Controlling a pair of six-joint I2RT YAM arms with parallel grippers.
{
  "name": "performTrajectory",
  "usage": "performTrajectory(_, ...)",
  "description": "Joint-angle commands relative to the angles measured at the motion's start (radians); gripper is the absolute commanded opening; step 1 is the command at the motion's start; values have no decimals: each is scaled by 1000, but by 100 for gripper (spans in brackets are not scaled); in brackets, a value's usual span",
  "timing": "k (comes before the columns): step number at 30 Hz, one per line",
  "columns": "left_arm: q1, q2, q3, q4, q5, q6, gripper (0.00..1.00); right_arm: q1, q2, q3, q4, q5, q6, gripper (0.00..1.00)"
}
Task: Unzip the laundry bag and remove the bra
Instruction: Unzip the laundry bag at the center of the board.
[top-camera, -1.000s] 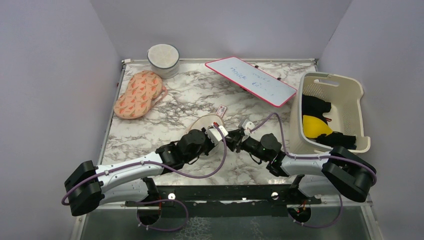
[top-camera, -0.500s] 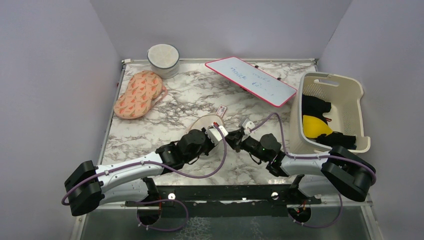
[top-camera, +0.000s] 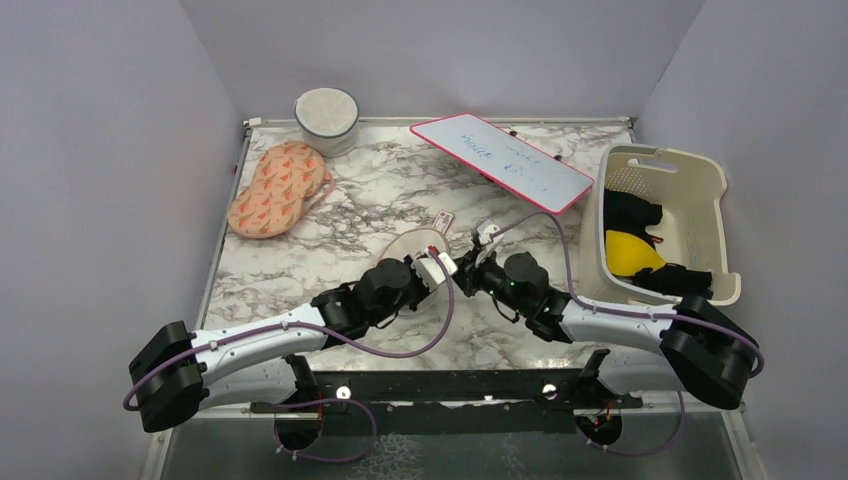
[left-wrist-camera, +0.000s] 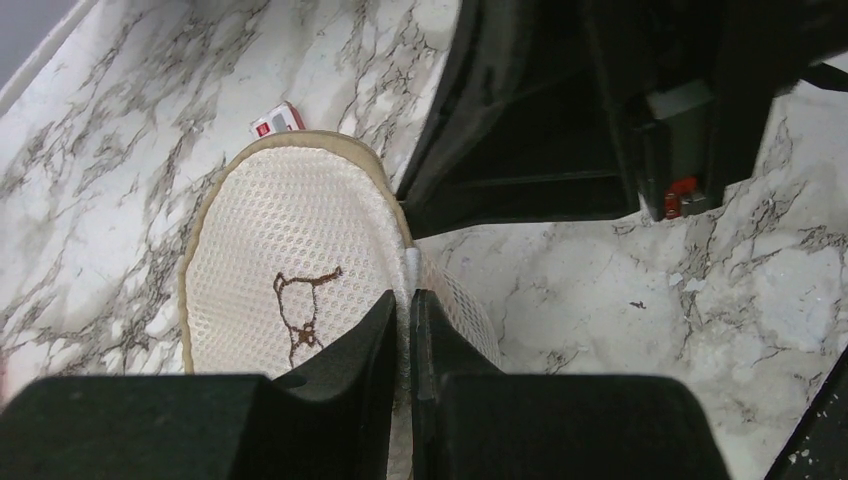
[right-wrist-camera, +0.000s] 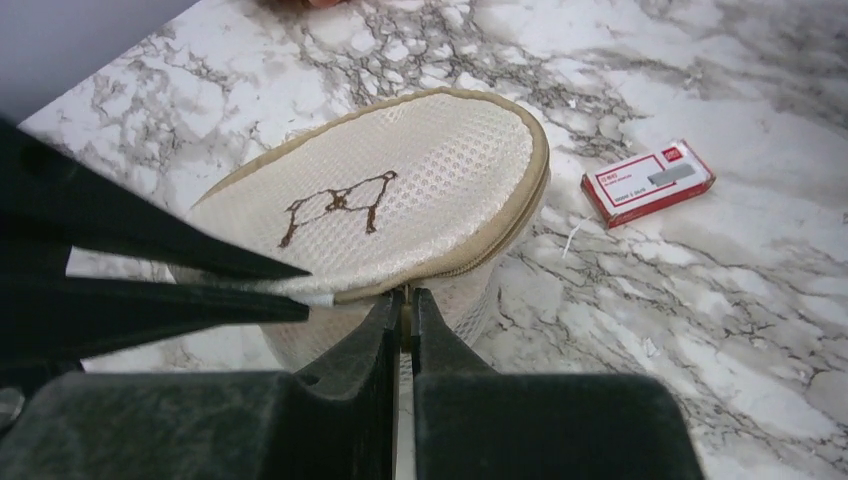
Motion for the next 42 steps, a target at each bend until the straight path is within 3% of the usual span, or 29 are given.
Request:
performTrajectory(1, 2, -24, 4, 36, 51, 45, 0, 0, 28, 180, -386, 68, 152, 1)
performTrajectory(4, 2, -50, -22, 53, 67, 84, 0, -1, 41, 226, -483, 34, 116, 1)
performTrajectory(18, -13, -176, -108, 70, 22, 225, 0, -70, -64, 261, -608, -93, -56, 1)
performTrajectory(23, -31, -166, -112, 68, 21, 223, 0, -76, -74, 265, -610, -80, -64, 1)
performTrajectory(26, -35, -143, -79, 43, 4, 160, 0, -77, -68, 263, -599, -183, -101, 1)
performTrajectory(27, -35, -137, -62, 28, 1, 140, 4, -77, -70, 254, -584, -220, -113, 1)
performTrajectory(30, -35, -134, -44, 11, 10, 108, 34, -77, -76, 245, -563, -240, -103, 1)
performTrajectory(35, -35, -114, -25, 22, -2, 90, 58, -76, -80, 257, -561, -335, -77, 1)
performTrajectory(39, -35, -77, -11, 43, 22, 87, 63, -76, -65, 271, -570, -369, -31, 1)
performTrajectory(42, -35, -58, 5, 22, 11, 90, 57, -76, -86, 260, -553, -402, -15, 1)
